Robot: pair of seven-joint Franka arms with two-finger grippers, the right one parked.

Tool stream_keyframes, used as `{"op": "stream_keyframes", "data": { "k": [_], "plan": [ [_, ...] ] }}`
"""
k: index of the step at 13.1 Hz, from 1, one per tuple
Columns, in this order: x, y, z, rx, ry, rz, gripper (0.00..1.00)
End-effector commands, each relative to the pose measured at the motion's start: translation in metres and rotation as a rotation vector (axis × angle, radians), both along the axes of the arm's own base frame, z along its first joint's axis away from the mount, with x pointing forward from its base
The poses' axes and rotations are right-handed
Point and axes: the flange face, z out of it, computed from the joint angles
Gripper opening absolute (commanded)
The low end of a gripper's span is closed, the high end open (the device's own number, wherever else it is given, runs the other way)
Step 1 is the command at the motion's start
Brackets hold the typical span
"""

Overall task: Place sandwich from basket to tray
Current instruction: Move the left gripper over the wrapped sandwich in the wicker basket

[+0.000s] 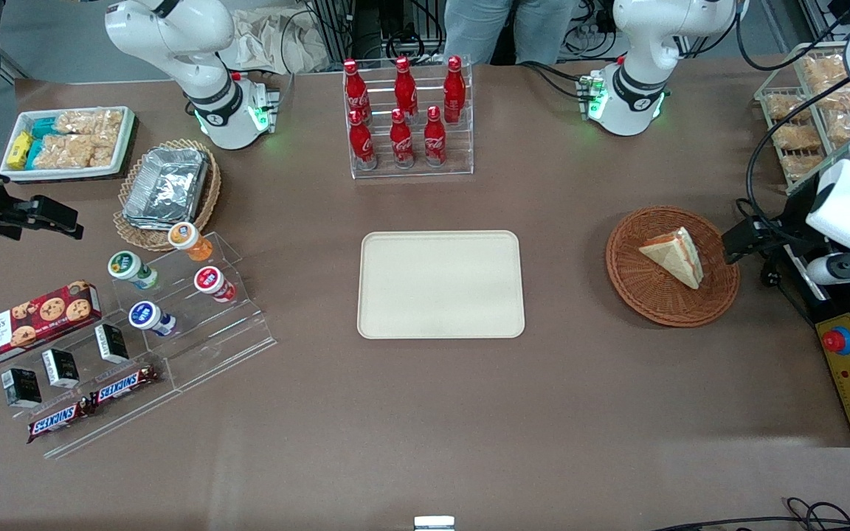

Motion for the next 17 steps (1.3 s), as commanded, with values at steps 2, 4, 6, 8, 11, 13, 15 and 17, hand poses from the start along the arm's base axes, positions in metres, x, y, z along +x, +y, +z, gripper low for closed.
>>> {"op": "stream_keyframes", "data": {
  "k": [2,4,6,8,11,13,15,17],
  "plan": [
    [-0.007,0.01,-0.001,0.044,0.051,0.12,1.0],
    [-0.015,0.021,-0.007,0.098,0.06,0.236,1.0],
    [-0.044,0.025,-0.022,0.11,0.075,0.282,1.0],
    [-0.068,0.027,-0.038,0.113,0.047,0.398,1.0],
    [-0.113,0.035,-0.077,0.107,0.059,0.443,1.0],
    [-0.137,0.05,-0.105,0.082,0.028,0.493,1.0],
    [-0.139,0.053,-0.123,0.082,0.039,0.508,1.0],
    [-0.139,0.066,-0.144,0.072,0.035,0.537,1.0]
  ]
}}
